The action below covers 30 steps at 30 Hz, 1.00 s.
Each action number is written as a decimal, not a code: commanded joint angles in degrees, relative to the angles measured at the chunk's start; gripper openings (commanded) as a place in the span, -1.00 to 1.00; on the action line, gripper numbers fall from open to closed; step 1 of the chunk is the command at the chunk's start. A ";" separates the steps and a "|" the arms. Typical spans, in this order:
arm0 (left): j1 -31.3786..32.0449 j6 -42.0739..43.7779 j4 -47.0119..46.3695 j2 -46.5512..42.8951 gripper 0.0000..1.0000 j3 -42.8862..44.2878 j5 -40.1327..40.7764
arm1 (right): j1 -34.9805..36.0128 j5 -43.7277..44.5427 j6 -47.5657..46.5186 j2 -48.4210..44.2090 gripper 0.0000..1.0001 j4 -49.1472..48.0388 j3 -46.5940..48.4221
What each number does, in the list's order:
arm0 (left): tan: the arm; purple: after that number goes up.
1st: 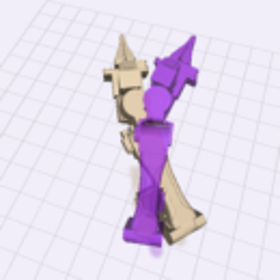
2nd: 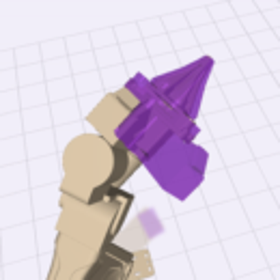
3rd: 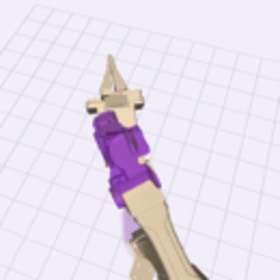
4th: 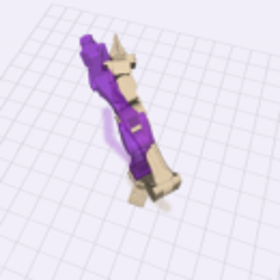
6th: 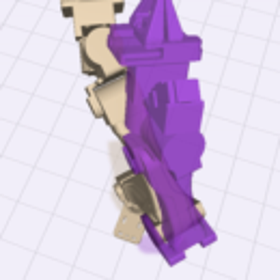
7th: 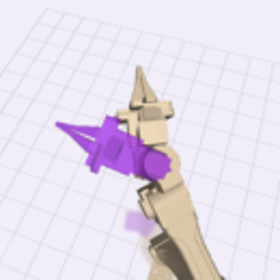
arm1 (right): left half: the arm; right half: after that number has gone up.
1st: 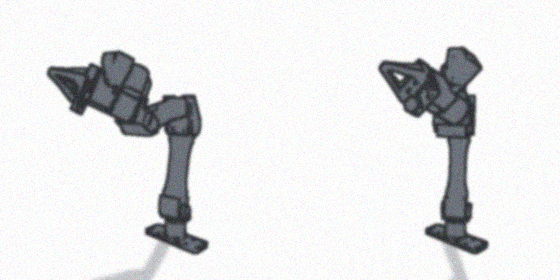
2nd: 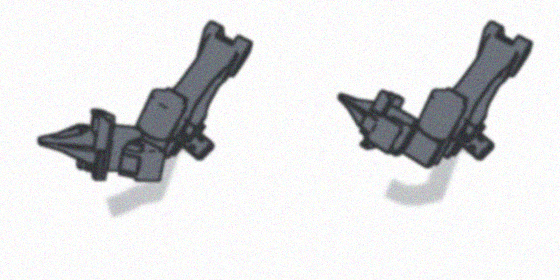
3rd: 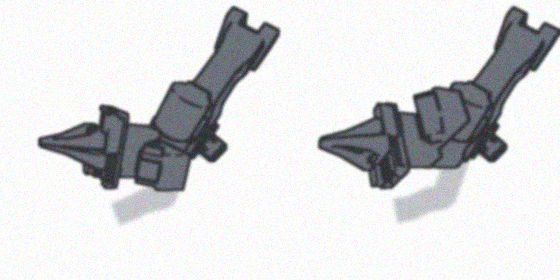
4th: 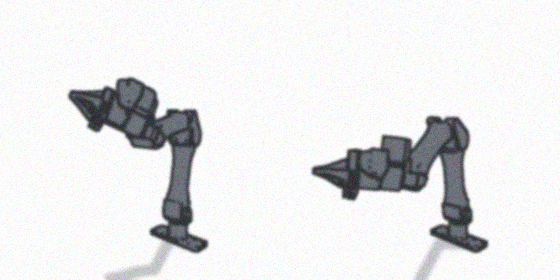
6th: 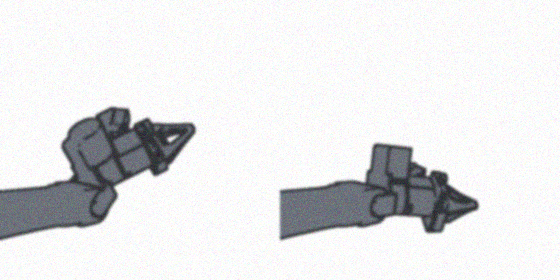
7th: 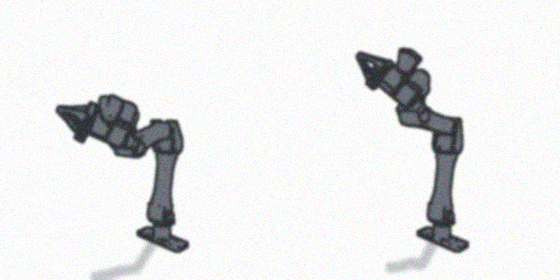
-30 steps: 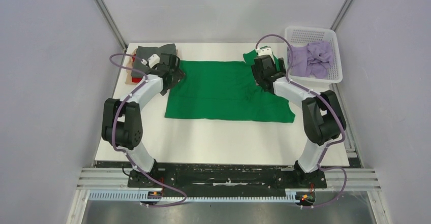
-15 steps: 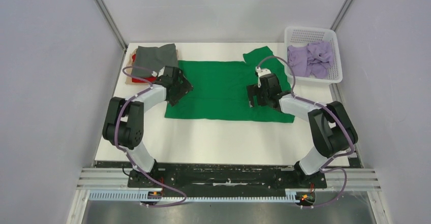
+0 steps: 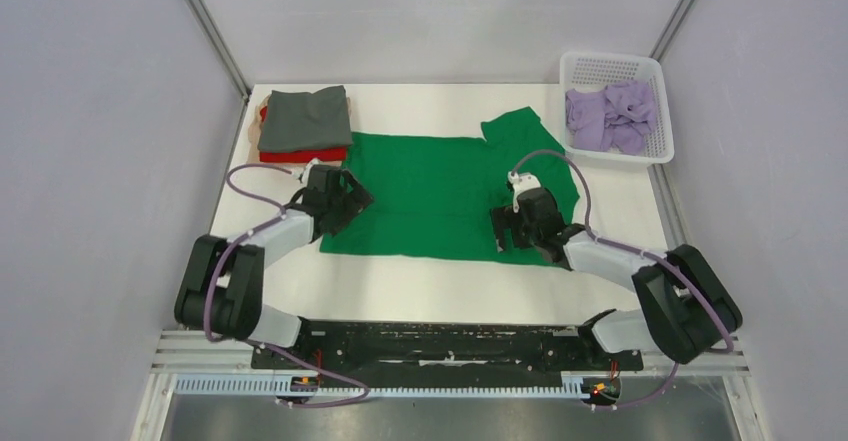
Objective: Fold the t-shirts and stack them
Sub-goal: Fold the flattened tshirt in 1/3 of the way
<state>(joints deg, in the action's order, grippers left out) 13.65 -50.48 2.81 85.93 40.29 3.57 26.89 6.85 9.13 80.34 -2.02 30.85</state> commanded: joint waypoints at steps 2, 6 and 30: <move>0.68 -1.07 12.39 -11.40 0.99 -12.27 1.23 | 3.90 2.66 4.64 -7.82 0.96 11.87 -7.99; 1.09 -2.55 14.52 -21.38 0.99 -18.79 -1.29 | 8.20 2.47 7.65 -14.25 0.96 14.06 -11.50; 1.56 -4.05 32.64 -48.64 0.99 -23.47 0.20 | 14.02 1.32 11.34 -29.66 0.96 21.50 -15.63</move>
<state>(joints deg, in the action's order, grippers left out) 14.98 -53.47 24.53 37.58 15.16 1.37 40.62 10.55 18.61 51.37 10.37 15.38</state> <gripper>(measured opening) 0.994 0.979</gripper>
